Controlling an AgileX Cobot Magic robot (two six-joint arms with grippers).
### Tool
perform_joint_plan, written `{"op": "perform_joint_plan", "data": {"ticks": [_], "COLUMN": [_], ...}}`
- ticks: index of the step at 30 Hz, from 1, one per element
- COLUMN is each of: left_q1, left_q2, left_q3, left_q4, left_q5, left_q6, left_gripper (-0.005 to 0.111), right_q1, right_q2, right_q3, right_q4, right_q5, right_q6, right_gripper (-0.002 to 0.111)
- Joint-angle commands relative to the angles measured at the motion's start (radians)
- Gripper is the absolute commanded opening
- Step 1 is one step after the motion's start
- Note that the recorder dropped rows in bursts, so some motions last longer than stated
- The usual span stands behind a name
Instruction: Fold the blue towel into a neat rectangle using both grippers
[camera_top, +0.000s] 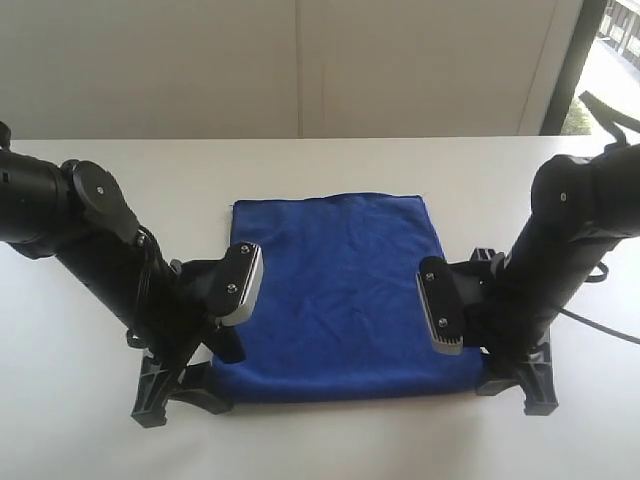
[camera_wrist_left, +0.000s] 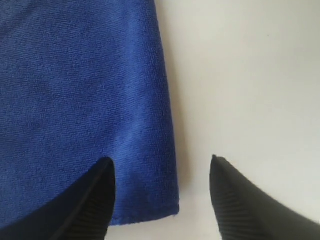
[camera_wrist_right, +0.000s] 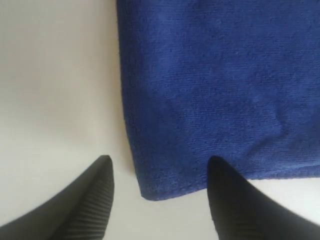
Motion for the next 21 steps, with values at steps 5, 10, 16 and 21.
{"op": "perform_joint_plan", "data": {"ticks": [5,10,16,21], "left_q1": [-0.007,-0.007,-0.007,-0.007], "left_q2": [-0.002,0.0,0.024,0.028], "left_q3": [0.029,0.029,0.029,0.029], "left_q4": [-0.012,-0.014,-0.014,-0.016], "left_q5": [-0.015,-0.017,-0.015,-0.04], "left_q6": [0.002,0.009,0.025,0.025], "left_gripper": [0.061,0.06,0.06,0.06], "right_q1": [-0.003,-0.003,-0.003,-0.003], "right_q2": [0.011,0.03,0.042,0.046], "right_q3": [0.009,0.015,0.026,0.027], "right_q4": [-0.003,-0.001,0.02,0.022], "right_q5": [-0.019,-0.021,-0.036,-0.035], "right_q6": [-0.014,-0.014,-0.014,-0.014], "right_gripper": [0.053,0.053,0.053,0.052]}}
